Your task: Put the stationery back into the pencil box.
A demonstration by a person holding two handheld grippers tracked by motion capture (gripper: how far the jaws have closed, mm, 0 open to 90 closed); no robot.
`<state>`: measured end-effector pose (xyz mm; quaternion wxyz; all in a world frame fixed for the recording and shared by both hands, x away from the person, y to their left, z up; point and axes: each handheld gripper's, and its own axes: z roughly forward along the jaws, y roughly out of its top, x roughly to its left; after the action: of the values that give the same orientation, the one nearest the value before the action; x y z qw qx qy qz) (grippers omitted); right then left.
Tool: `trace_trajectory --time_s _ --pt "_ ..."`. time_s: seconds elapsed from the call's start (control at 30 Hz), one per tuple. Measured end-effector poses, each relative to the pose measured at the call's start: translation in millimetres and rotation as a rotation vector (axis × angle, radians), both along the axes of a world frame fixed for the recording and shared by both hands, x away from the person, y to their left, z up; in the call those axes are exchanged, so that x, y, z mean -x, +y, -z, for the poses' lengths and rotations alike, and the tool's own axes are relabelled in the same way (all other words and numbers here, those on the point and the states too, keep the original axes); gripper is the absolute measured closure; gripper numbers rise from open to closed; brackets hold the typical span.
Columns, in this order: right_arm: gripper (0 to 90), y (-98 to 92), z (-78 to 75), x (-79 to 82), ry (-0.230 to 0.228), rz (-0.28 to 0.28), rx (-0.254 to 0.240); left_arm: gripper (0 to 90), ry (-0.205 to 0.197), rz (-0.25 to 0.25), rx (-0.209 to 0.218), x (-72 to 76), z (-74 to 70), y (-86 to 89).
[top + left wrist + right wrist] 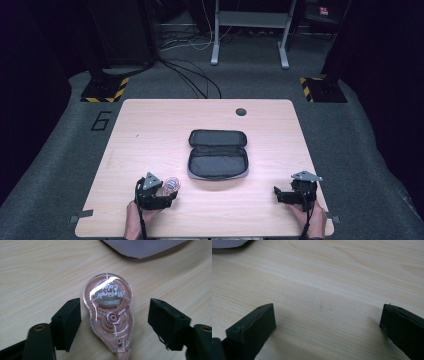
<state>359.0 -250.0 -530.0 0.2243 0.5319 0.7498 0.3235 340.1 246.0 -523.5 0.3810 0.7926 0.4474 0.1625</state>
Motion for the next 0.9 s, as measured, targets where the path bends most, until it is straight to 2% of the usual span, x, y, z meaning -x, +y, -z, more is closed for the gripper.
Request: trace_trajectory --time_s 0.17,0.27,0.33,0.4,0.5,0.53,0.6,0.63,0.7,0.73,0.9 --pt "0.0 0.0 0.0 0.0 0.0 0.0 0.0 38.3 0.002 -0.024 -0.01 -0.3 0.0 -2.2" --pt "0.0 0.0 0.0 0.0 0.0 0.0 0.0 45.1 -0.004 -0.032 -0.042 0.8 -1.3 -3.2" --pt "0.0 0.0 0.0 0.0 0.0 0.0 0.0 49.0 -0.014 -0.046 -0.045 2.1 -0.7 -5.0" --pt "0.0 0.0 0.0 0.0 0.0 0.0 0.0 49.5 -0.032 -0.05 -0.054 3.3 0.5 -5.4" --pt "0.1 0.1 0.0 0.1 0.0 0.0 -0.001 50.0 -0.03 -0.044 -0.047 3.7 0.6 -4.2" --pt "0.1 0.1 0.2 -0.2 -0.003 -0.004 -0.001 50.0 -0.041 -0.046 -0.037 4.0 1.7 -4.0" --pt "0.1 -0.9 0.0 -0.9 -0.001 -0.022 0.011 50.1 -0.044 -0.044 -0.032 4.4 2.2 -3.6" --pt "0.0 -1.1 0.0 -2.6 -0.001 -0.049 0.008 50.2 -0.043 -0.035 -0.031 5.0 2.4 -2.2" --pt "0.0 -0.4 0.1 -3.1 -0.001 -0.049 0.003 50.2 -0.049 -0.038 -0.025 5.4 3.0 -1.9" --pt "0.0 -0.9 0.0 -3.6 0.001 -0.057 0.007 50.2 -0.043 -0.032 -0.016 6.1 2.3 -0.5" --pt "0.0 -1.2 -0.1 -4.2 0.001 -0.061 0.015 50.2 -0.058 -0.025 -0.007 9.8 -4.0 0.9"
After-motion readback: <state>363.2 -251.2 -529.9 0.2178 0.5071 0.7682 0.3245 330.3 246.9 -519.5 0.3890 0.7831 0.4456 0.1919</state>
